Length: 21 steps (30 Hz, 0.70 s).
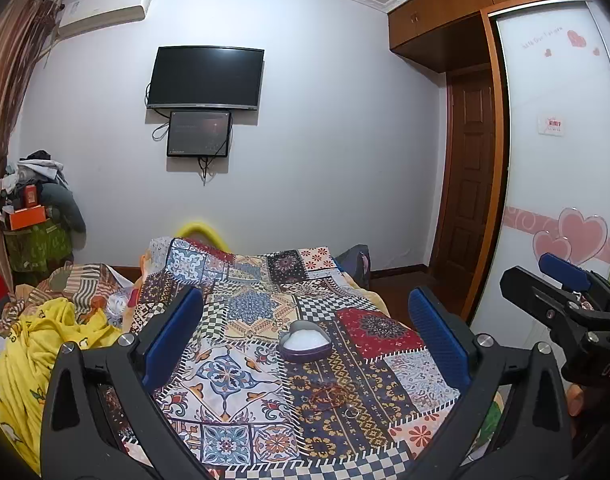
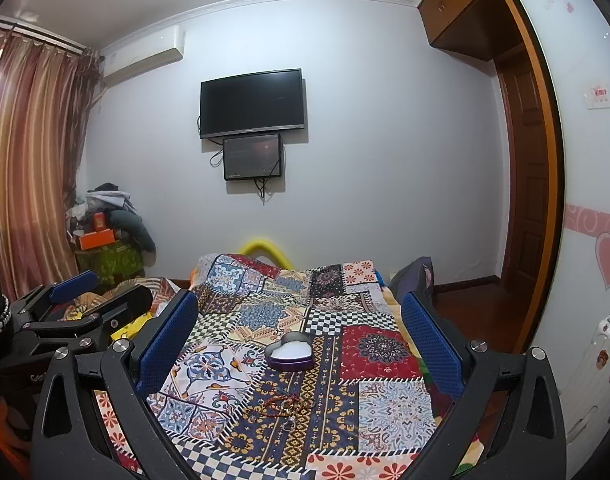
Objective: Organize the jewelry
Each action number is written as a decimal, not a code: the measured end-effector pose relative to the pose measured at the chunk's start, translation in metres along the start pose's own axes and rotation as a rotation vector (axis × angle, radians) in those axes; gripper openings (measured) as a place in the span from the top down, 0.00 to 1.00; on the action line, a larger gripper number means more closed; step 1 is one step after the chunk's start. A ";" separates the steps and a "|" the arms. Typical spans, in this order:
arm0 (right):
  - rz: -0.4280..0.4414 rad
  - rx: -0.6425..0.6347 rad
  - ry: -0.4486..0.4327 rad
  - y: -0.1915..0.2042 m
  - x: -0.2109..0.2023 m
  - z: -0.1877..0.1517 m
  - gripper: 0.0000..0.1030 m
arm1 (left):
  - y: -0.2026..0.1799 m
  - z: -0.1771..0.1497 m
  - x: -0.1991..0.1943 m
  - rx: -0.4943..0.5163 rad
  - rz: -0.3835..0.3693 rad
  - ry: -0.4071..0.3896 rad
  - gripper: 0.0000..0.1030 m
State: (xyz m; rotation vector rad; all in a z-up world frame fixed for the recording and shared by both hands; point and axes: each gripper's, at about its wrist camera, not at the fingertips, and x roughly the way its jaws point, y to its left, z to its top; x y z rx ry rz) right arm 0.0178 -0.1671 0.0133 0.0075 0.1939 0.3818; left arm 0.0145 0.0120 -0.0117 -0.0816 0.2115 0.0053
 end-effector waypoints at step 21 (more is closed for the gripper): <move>0.002 0.001 0.005 -0.003 0.001 -0.001 0.02 | 0.002 0.001 0.001 0.004 0.003 0.003 0.00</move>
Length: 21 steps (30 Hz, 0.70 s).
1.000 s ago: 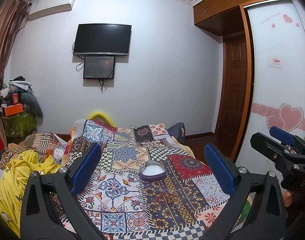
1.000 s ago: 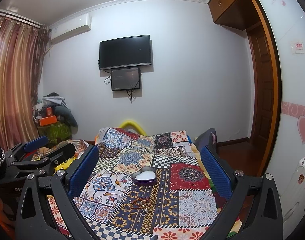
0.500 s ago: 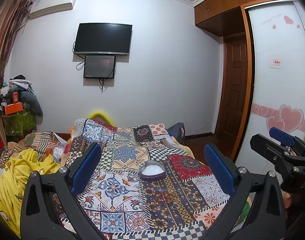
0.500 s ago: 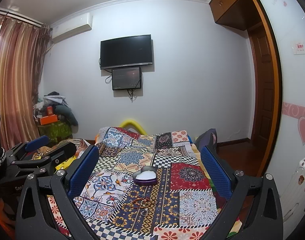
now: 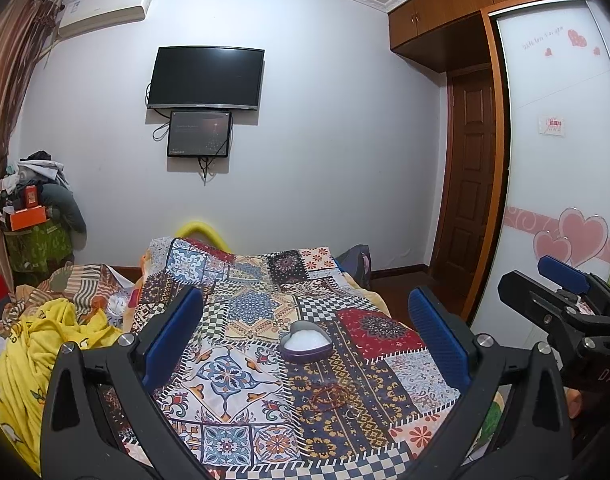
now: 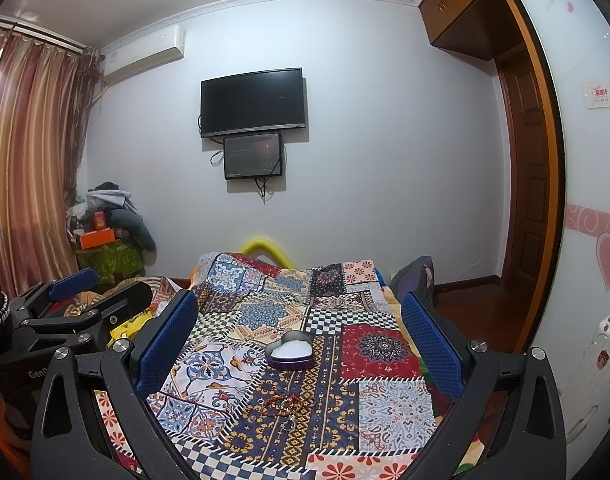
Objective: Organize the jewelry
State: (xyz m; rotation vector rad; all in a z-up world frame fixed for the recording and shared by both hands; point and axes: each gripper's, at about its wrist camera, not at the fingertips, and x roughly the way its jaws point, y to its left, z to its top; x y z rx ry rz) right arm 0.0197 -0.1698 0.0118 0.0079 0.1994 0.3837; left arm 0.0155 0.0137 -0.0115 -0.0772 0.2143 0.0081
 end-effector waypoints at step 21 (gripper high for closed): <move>-0.039 0.025 0.121 -0.016 0.042 -0.026 0.02 | 0.010 -0.023 0.051 0.016 0.047 0.125 0.00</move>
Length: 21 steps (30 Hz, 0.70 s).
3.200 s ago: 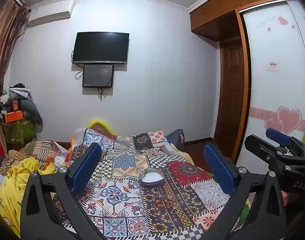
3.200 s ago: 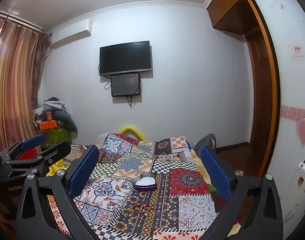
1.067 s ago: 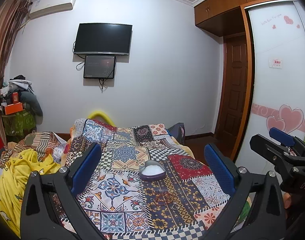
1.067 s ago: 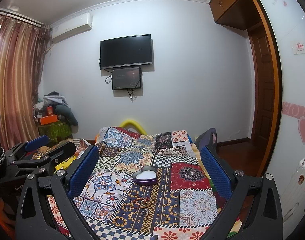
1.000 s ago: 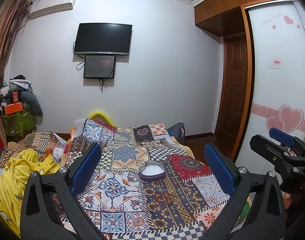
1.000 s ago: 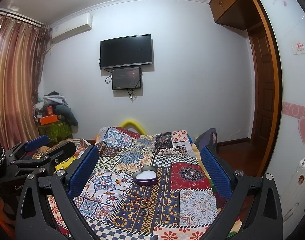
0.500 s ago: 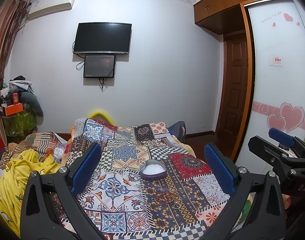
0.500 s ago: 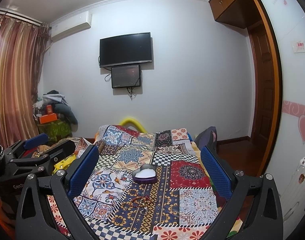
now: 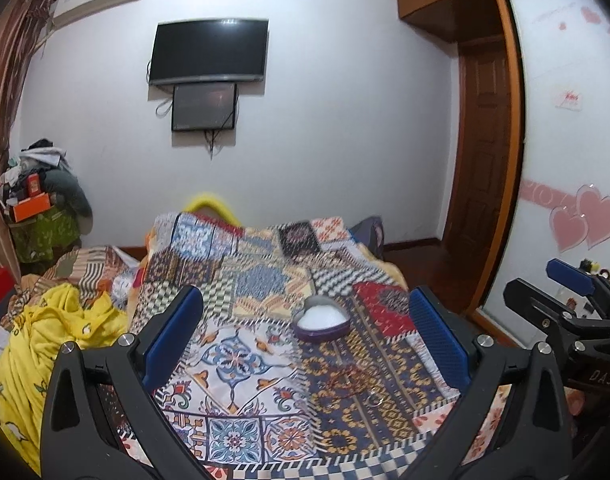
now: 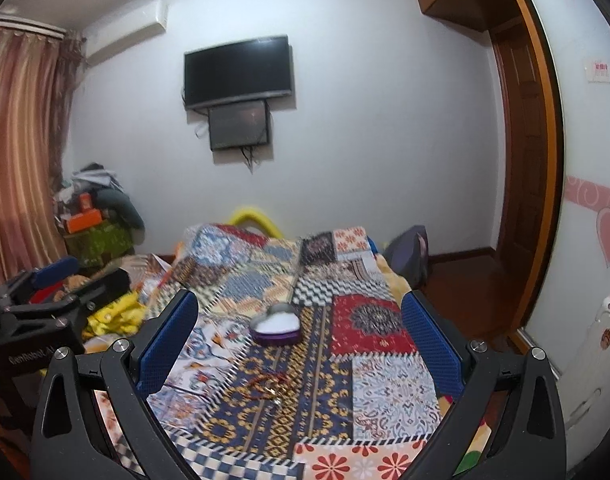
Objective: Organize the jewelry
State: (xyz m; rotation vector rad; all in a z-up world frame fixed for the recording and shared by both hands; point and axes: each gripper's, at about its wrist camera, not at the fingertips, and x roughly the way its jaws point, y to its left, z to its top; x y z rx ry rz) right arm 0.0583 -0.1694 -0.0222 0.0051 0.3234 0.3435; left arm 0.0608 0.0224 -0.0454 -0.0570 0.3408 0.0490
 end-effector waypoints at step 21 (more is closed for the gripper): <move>0.031 -0.095 0.396 -0.006 0.110 -0.091 0.17 | 0.025 -0.096 0.121 0.013 0.027 0.450 0.08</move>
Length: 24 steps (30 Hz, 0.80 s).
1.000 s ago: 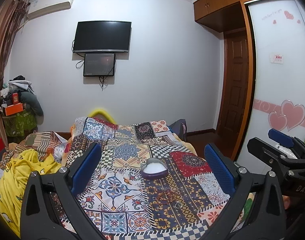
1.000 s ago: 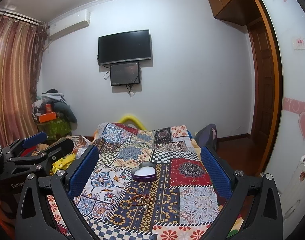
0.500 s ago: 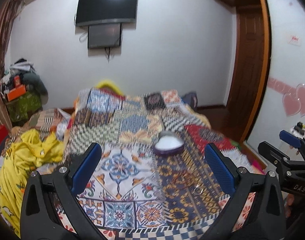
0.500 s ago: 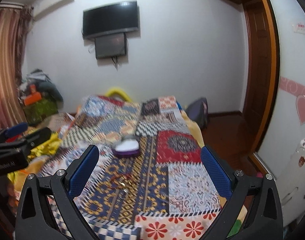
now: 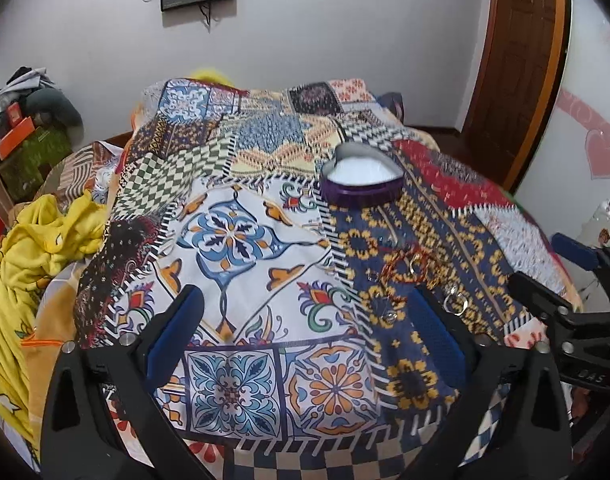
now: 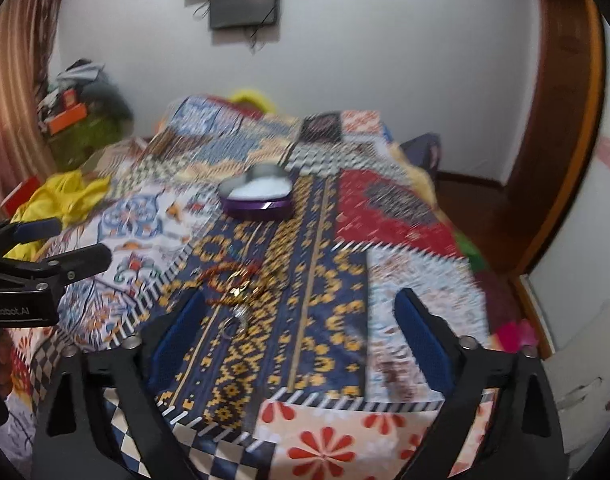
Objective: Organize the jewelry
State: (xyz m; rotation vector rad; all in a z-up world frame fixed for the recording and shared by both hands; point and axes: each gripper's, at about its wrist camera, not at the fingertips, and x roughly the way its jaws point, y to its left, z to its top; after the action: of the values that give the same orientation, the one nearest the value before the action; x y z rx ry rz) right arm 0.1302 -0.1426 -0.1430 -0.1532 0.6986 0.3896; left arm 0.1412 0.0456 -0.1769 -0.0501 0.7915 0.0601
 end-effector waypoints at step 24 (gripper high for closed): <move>0.245 0.002 0.170 0.006 0.060 -0.009 0.89 | -0.040 -0.010 0.048 0.098 -0.210 0.161 0.71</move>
State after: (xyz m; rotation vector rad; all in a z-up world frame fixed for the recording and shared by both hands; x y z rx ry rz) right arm 0.1639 -0.1219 -0.1889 -0.0998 0.8891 0.6157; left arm 0.1706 0.0063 -0.2175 -0.0449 0.9449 -0.1833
